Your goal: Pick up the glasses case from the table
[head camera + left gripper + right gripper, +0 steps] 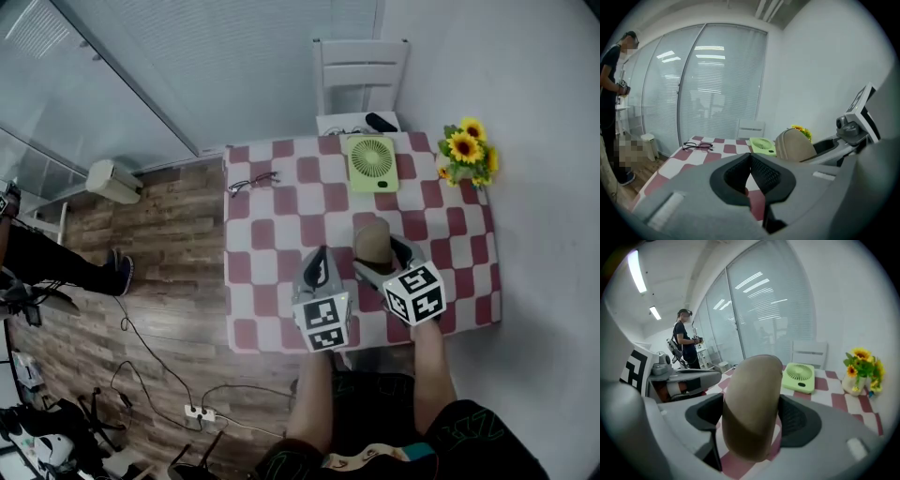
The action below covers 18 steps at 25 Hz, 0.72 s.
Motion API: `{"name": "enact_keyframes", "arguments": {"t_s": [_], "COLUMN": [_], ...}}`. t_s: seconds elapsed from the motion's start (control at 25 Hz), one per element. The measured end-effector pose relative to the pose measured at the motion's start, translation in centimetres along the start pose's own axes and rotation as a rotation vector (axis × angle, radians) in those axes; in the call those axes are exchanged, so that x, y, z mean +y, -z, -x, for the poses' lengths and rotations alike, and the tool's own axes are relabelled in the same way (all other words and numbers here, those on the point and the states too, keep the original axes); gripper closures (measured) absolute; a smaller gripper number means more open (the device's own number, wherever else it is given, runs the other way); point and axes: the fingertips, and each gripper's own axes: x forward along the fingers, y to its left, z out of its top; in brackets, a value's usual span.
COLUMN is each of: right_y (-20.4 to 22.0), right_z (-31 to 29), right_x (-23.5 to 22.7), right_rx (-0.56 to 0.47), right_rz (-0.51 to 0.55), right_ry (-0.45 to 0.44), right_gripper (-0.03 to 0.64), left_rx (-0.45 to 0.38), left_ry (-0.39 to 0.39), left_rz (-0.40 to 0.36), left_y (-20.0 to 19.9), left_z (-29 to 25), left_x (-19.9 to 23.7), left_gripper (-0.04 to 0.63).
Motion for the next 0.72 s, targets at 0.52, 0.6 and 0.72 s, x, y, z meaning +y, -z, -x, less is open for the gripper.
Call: {"name": "enact_keyframes", "arguments": {"t_s": [0.52, 0.6, 0.72], "right_y": [-9.4, -10.8, -12.9], "right_z": [7.3, 8.3, 9.7], "right_x": [-2.0, -2.2, -2.4], "right_rx": [-0.303, -0.347, -0.413], "right_rz": [0.135, 0.144, 0.162], "right_ry": [0.144, 0.159, 0.178], "right_gripper": [0.245, 0.245, 0.245], "left_rx": [-0.216, -0.247, -0.298], "left_ry": [-0.031, -0.032, -0.039], "left_rz": [-0.098, -0.115, -0.133], "left_y": [-9.5, -11.0, -13.2], "left_z": [3.5, 4.0, 4.6], "left_x": [-1.7, -1.8, -1.8], "left_gripper": [0.584, 0.584, 0.584]}}
